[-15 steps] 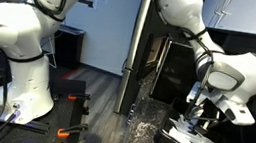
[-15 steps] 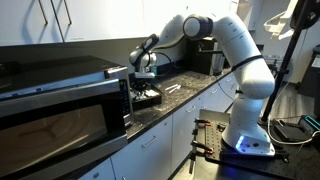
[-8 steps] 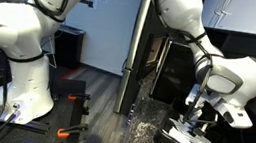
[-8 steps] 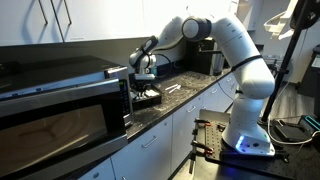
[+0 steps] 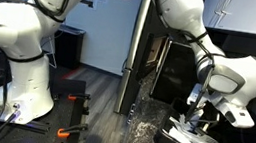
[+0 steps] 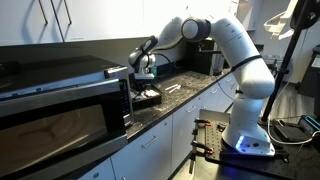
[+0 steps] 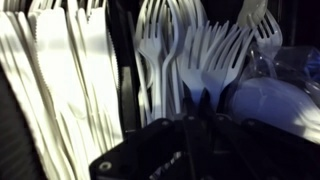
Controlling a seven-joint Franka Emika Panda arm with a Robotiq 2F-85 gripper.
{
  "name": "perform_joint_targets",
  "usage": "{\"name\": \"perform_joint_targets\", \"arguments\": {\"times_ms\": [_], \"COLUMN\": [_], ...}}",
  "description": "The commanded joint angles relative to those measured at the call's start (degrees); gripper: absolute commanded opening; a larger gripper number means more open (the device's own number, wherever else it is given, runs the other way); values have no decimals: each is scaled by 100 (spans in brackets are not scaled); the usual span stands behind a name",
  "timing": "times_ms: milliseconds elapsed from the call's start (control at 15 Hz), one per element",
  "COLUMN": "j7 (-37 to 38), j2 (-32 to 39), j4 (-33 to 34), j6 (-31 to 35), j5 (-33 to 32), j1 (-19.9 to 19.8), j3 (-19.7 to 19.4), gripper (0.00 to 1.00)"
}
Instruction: Remove one fork from the black tray
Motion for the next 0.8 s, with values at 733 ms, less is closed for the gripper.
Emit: {"name": "perform_joint_targets", "arguments": {"times_ms": [733], "j7": [325], "j2": [-977], "j4": [-893], "j6": [-155], "j5": [-169], "j1": [153], "j3": [-195], "gripper": [2]}}
